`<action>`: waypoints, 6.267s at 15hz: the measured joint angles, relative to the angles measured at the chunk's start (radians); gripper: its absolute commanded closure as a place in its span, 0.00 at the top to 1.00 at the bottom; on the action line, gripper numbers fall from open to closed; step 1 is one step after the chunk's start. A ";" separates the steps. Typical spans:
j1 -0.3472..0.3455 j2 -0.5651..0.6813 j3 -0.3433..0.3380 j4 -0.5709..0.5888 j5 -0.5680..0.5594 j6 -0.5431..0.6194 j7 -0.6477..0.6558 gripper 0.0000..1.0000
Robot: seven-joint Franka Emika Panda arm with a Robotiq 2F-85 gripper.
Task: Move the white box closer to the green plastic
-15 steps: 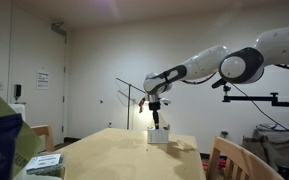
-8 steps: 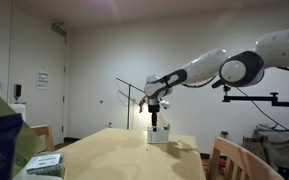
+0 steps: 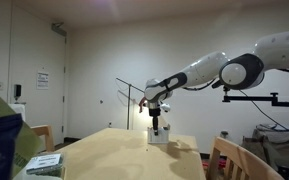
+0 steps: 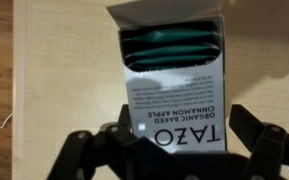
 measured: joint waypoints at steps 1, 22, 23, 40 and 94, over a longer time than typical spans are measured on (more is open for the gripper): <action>0.002 0.004 0.000 0.000 0.000 -0.012 0.000 1.00; 0.147 -0.006 0.037 0.142 -0.072 -0.087 -0.214 0.21; 0.157 -0.005 0.042 0.142 -0.073 -0.089 -0.246 0.21; 0.311 0.047 -0.011 0.167 -0.171 -0.097 -0.303 0.21; 0.449 0.068 0.407 0.126 -0.032 -0.049 -1.486 0.21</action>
